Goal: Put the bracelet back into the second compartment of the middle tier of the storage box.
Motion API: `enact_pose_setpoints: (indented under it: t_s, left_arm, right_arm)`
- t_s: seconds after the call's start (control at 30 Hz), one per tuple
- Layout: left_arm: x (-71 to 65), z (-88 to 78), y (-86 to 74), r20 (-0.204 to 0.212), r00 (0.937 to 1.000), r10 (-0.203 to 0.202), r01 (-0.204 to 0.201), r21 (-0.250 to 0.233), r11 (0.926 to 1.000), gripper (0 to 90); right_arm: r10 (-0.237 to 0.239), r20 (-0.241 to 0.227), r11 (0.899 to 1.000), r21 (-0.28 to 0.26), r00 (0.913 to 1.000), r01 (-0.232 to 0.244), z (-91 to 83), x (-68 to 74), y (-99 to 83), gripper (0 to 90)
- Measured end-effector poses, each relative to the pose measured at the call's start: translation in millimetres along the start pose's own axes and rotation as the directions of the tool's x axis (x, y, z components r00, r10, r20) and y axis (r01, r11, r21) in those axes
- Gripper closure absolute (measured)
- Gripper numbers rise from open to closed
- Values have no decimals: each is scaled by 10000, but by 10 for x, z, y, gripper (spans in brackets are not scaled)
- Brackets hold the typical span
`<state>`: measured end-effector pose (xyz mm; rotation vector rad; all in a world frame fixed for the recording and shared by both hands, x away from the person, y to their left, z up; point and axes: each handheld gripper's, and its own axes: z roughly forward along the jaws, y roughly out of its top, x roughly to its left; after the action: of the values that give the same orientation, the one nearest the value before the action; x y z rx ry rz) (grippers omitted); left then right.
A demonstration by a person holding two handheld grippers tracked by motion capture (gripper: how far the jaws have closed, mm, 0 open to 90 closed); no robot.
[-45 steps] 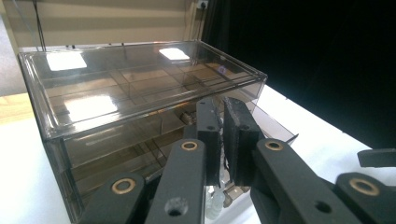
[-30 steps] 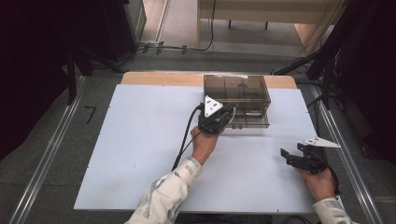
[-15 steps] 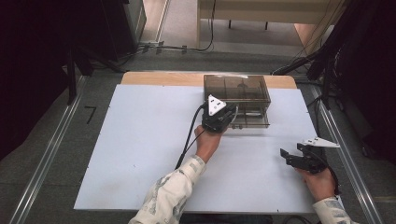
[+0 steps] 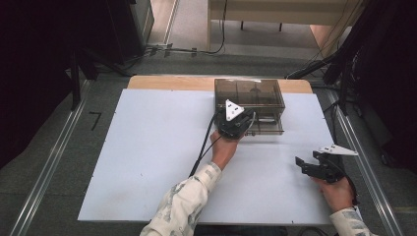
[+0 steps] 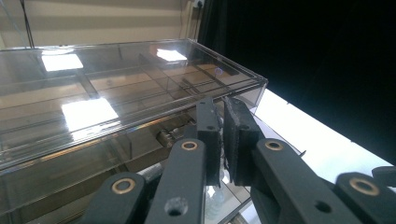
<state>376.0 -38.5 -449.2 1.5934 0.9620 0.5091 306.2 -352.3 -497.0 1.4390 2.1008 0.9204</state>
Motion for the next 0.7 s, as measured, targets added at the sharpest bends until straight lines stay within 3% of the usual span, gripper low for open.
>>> enact_pose_setpoints:
  t_s: [0.7]
  left_arm:
    - [47,147,-106,-447,9989,120,-98,489,9988,861]
  right_arm:
    - [-4,-1,10000,43,10000,4,14,-6,-5,225]
